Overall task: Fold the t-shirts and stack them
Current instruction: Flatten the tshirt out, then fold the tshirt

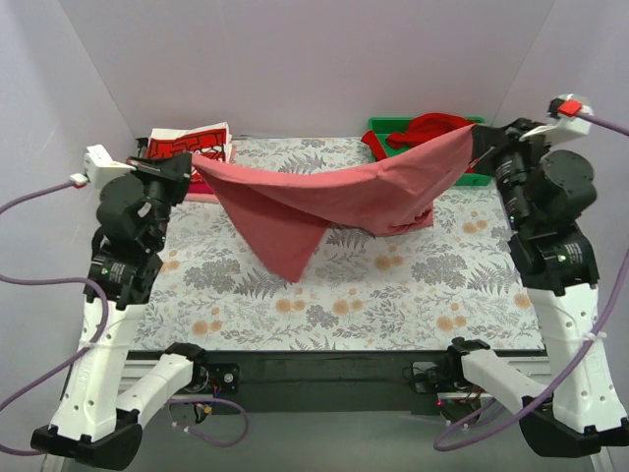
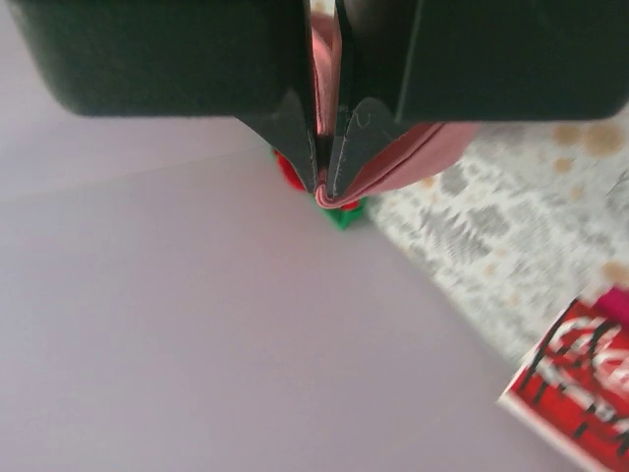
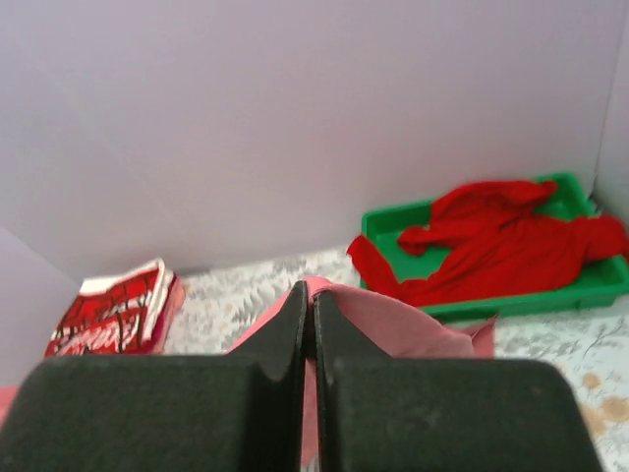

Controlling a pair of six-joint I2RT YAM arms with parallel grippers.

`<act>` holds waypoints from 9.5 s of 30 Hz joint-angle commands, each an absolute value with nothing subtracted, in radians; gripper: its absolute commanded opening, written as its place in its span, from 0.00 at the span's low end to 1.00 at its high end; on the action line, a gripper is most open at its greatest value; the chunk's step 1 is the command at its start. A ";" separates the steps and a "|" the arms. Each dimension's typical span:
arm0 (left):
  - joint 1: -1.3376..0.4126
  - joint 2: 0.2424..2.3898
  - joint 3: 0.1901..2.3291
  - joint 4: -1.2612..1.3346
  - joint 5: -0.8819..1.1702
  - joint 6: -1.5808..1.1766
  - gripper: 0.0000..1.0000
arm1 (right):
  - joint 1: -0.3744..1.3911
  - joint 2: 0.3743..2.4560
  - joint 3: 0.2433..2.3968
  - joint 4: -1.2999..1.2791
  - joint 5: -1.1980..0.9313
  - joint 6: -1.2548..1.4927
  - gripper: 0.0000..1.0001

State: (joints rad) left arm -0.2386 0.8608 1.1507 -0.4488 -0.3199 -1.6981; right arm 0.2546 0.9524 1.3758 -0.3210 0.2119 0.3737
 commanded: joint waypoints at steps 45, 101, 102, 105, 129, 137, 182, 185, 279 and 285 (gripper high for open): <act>-0.190 1.392 0.971 -0.009 -0.606 -1.494 0.00 | 0.232 1.271 1.091 0.250 0.281 0.255 0.01; -0.078 1.410 0.819 -0.173 -0.405 -1.497 0.00 | 0.181 0.525 0.486 -0.452 -0.095 0.603 0.01; -0.078 1.407 0.816 -0.181 -0.408 -1.508 0.00 | 0.181 0.505 0.467 -0.459 -0.106 0.633 0.01; -0.078 1.399 0.816 -0.231 -0.420 -1.531 0.00 | 0.181 0.399 0.379 -0.492 -0.118 0.693 0.05; -0.078 1.477 0.911 -0.331 -0.094 -1.525 0.81 | 0.181 0.722 0.458 -0.239 -0.123 0.520 0.98; -0.078 1.678 0.957 -0.284 -0.009 -1.499 0.81 | 0.181 1.206 0.623 -0.147 -0.003 0.390 0.98; -0.140 1.399 0.855 -0.405 -0.120 -1.620 0.82 | 0.457 1.385 0.875 -0.249 0.020 0.221 0.91; -0.161 1.335 0.789 -0.429 -0.107 -1.649 0.83 | 0.528 1.413 0.865 -0.244 0.008 0.254 0.83; -0.295 1.011 0.545 -0.468 -0.095 -1.709 0.85 | 0.558 1.683 1.062 -0.224 0.144 0.207 0.03; -0.298 0.993 0.534 -0.477 -0.092 -1.713 0.86 | 0.606 1.625 1.028 -0.290 -0.033 0.288 0.01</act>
State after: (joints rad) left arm -0.2920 1.0313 0.5491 -0.4637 -0.0956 -1.7077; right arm 0.5617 1.6978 1.0260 -0.2543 0.1089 0.2321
